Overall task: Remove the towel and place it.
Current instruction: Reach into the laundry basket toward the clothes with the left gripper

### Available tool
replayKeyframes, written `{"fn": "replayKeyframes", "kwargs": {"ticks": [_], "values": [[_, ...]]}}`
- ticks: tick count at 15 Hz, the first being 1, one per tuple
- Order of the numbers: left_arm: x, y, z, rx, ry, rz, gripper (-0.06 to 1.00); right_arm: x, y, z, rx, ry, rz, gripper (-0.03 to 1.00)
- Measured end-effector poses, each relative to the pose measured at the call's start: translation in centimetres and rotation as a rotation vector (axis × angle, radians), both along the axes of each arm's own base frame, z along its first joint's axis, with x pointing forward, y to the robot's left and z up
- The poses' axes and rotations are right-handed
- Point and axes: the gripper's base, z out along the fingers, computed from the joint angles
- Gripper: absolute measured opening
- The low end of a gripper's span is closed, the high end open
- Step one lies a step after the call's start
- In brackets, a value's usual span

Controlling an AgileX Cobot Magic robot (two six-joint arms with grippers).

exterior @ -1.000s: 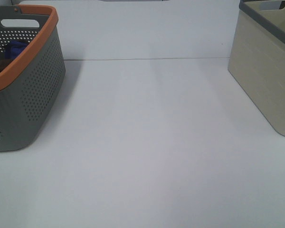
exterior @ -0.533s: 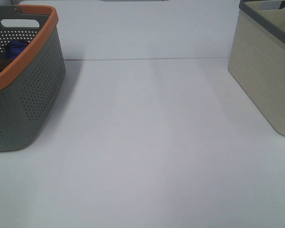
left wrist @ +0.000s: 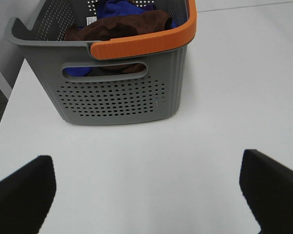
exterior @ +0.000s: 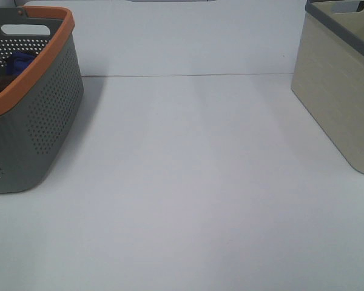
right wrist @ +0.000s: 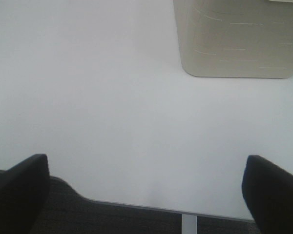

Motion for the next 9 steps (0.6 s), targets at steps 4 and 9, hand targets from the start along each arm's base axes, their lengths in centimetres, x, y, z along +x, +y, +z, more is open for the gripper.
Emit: {"fn": "replayKeyframes", "kwargs": {"ticks": [4,9], "values": [[0.00,0.00,0.00,0.000,0.000,0.000,0.97,0.00,0.00,0.00,0.000,0.000,0.000,0.96],[0.00,0.39,-0.02,0.019,0.002,0.038,0.97,0.00,0.00,0.00,0.000,0.000,0.000,0.96]]}}
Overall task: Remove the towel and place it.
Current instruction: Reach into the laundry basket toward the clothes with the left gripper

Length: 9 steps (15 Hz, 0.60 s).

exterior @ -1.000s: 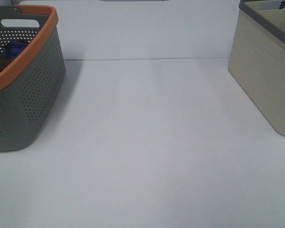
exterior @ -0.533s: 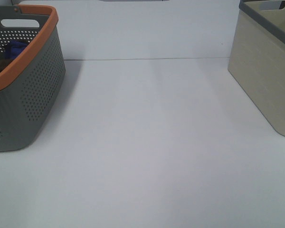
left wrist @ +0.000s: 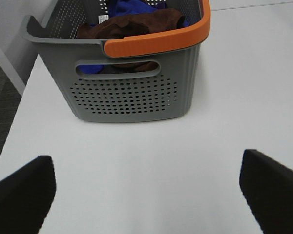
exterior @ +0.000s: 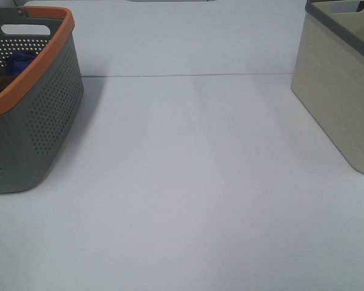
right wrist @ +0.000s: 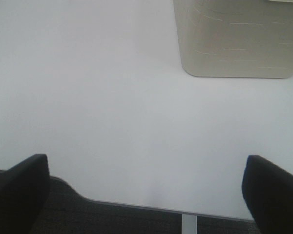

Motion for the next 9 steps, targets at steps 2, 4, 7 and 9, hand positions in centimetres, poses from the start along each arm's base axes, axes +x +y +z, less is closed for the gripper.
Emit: {"fn": "replayKeyframes", "kwargs": {"ticks": [2,4,7,9], "values": [[0.00,0.06,0.00,0.001,0.000,0.006,0.97,0.00,0.00,0.00,0.000,0.000,0.000,0.96],[0.00,0.09,0.00,0.004,0.000,0.009,0.97,0.00,0.00,0.00,0.000,0.000,0.000,0.96],[0.00,0.09,0.00,0.004,0.000,0.009,0.97,0.00,0.00,0.00,0.000,0.000,0.000,0.96],[0.00,0.09,0.00,0.004,0.000,0.009,0.97,0.00,0.00,0.00,0.000,0.000,0.000,0.96]]}}
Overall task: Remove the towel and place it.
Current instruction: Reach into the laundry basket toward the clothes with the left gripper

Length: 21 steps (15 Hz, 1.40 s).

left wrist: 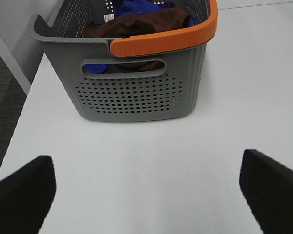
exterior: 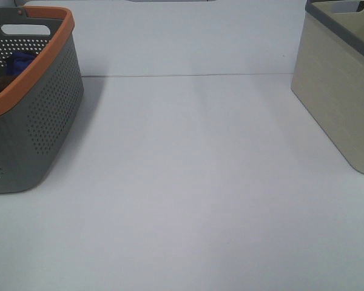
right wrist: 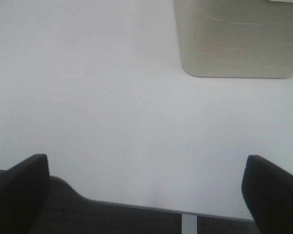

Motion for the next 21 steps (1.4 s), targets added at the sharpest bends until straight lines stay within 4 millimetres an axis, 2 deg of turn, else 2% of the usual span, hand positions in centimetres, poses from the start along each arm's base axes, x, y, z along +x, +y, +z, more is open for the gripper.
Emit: {"fn": "replayKeyframes", "kwargs": {"ticks": [17,18,21], "values": [[0.0,0.0,0.1,0.027,0.019,-0.014,0.97,0.0,0.0,0.0,0.000,0.000,0.000,0.96],[0.3,0.0,0.5,0.052,0.058,-0.028,0.97,0.0,0.0,0.0,0.000,0.000,0.000,0.96],[2.0,0.1,3.7,0.127,0.191,-0.081,0.97,0.0,0.0,0.0,0.000,0.000,0.000,0.96]]}}
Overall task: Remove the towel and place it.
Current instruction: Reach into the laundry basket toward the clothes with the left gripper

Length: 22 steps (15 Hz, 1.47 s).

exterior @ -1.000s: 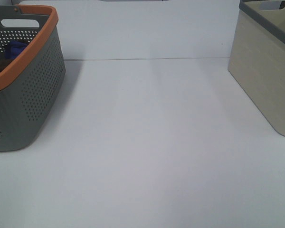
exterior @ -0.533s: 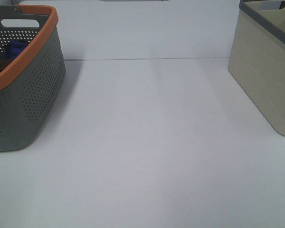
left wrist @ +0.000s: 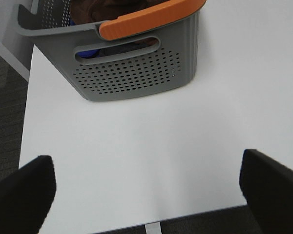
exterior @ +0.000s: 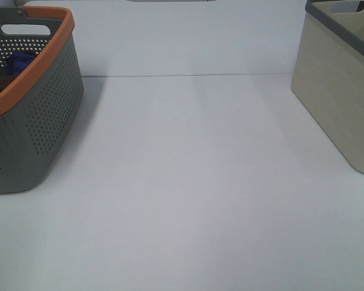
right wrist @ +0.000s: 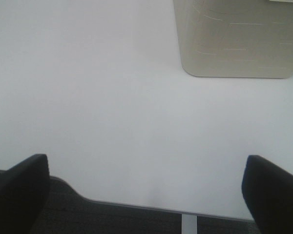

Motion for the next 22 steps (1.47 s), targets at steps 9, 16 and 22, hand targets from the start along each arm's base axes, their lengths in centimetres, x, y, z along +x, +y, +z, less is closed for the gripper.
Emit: {"fn": "replayKeyframes", "kwargs": {"ticks": [9,16,22], "values": [[16.7,0.4,10.3,0.160,0.243,-0.200,0.97,0.0,0.0,0.0,0.000,0.000,0.000,0.96],[30.2,1.1,9.9,0.430,0.315,-0.475,0.97,0.0,0.0,0.0,0.000,0.000,0.000,0.96],[38.2,2.1,0.1,0.610,0.513,-0.695,0.97,0.0,0.0,0.0,0.000,0.000,0.000,0.96]]}}
